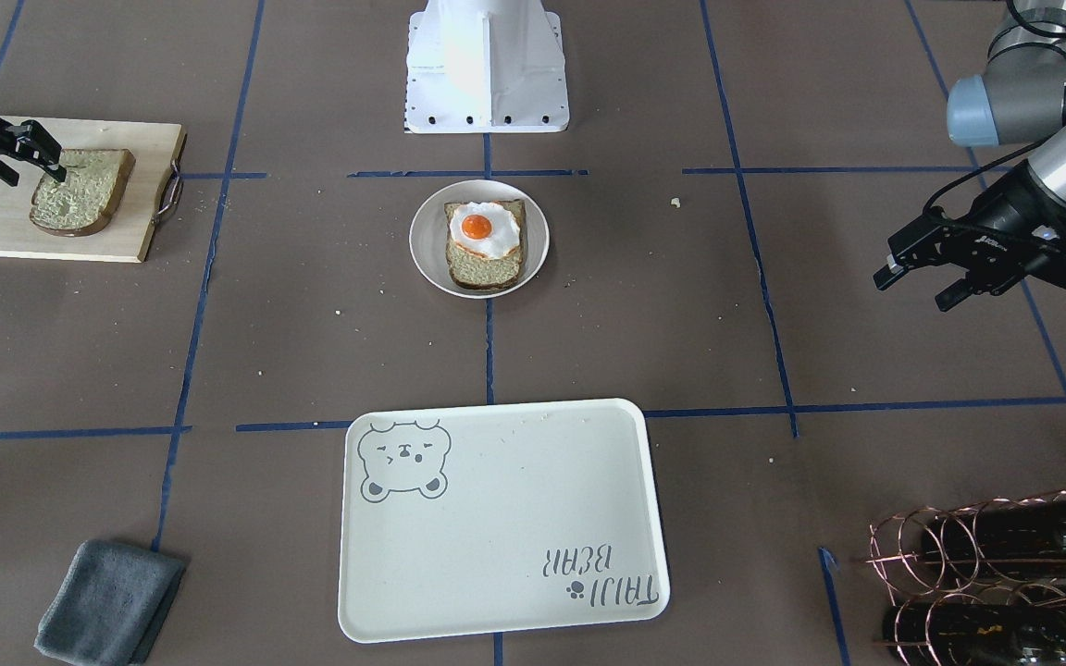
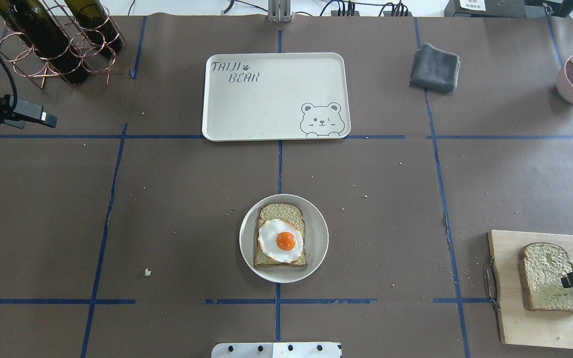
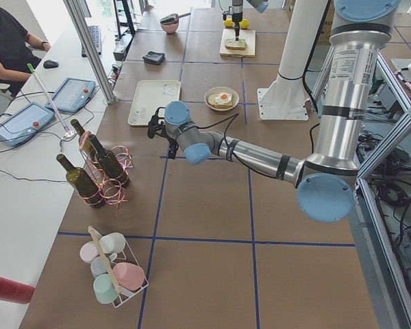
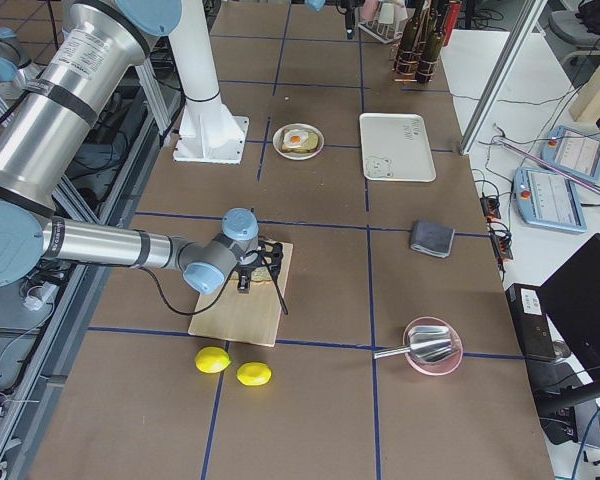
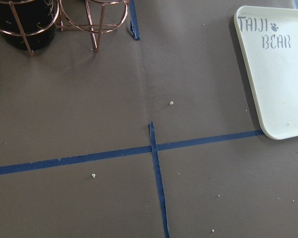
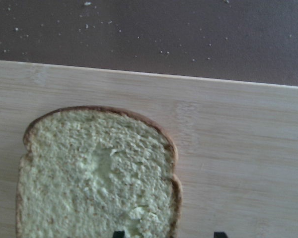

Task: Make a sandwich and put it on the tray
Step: 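Move the right gripper over the bread slice on the cutting board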

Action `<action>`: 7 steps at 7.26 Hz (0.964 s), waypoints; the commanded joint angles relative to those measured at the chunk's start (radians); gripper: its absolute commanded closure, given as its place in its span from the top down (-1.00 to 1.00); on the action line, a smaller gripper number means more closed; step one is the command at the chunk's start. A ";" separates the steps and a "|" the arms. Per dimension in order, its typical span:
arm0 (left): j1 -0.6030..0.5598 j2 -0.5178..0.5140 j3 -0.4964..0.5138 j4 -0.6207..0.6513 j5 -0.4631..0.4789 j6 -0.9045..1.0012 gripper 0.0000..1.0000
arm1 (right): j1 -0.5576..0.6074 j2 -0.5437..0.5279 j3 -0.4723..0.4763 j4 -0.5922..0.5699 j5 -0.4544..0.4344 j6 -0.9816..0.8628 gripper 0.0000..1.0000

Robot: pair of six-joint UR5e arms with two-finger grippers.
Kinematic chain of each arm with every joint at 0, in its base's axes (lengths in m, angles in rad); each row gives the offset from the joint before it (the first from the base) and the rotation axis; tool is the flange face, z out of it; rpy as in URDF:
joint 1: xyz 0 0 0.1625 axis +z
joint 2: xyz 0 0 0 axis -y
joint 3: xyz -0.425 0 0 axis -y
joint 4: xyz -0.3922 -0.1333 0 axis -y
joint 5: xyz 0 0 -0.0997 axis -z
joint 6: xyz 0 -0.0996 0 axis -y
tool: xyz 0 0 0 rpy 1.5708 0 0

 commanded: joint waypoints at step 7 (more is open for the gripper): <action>0.000 0.000 0.001 0.000 -0.001 0.002 1.00 | -0.015 0.010 -0.009 0.000 0.003 0.000 -0.99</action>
